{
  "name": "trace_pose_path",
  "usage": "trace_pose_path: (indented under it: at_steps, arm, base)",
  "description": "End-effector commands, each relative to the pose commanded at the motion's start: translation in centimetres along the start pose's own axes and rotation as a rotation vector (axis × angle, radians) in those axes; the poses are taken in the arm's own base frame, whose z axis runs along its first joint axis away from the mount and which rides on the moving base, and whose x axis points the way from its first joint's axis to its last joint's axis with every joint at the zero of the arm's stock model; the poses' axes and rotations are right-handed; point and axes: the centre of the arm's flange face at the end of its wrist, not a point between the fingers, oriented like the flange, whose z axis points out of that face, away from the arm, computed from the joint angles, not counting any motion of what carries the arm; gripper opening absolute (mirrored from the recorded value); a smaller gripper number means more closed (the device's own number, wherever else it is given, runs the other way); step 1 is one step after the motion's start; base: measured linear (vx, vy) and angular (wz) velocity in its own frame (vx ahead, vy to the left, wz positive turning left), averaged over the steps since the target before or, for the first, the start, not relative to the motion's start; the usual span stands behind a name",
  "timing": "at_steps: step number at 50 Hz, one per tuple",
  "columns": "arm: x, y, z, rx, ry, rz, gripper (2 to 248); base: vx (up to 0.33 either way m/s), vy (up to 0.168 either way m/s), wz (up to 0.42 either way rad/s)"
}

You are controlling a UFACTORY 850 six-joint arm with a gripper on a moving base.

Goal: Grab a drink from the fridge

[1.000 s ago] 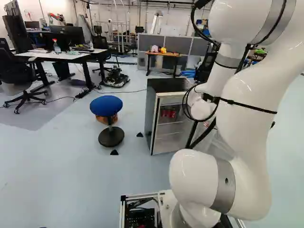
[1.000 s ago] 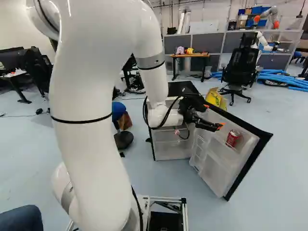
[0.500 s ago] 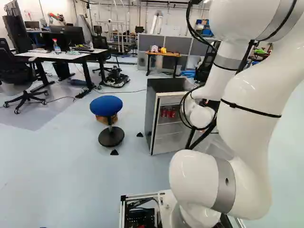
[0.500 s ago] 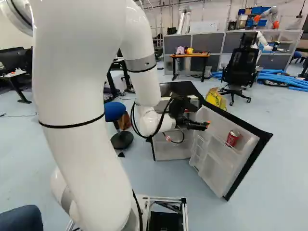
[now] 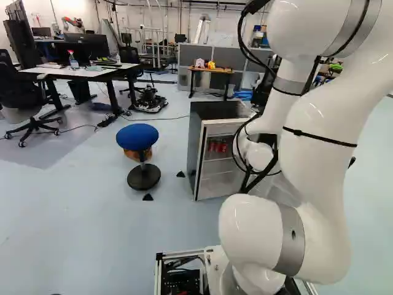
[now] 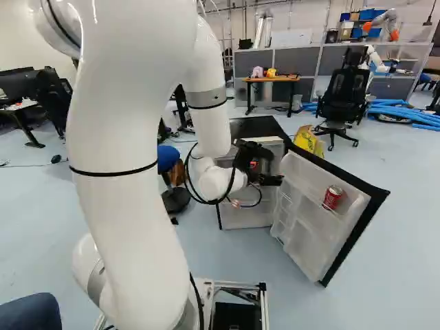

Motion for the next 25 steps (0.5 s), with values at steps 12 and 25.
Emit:
trace_pose_path:
  at_steps: [12, 25]
  arm:
    - [-1.4, -1.0, 0.7, 0.108, -0.061, -0.066, 247]
    - [-2.9, -2.2, 1.7, 0.224, -0.126, -0.138, 247]
  base:
    - [0.000, 0.000, 0.000]
    - [0.000, 0.000, 0.000]
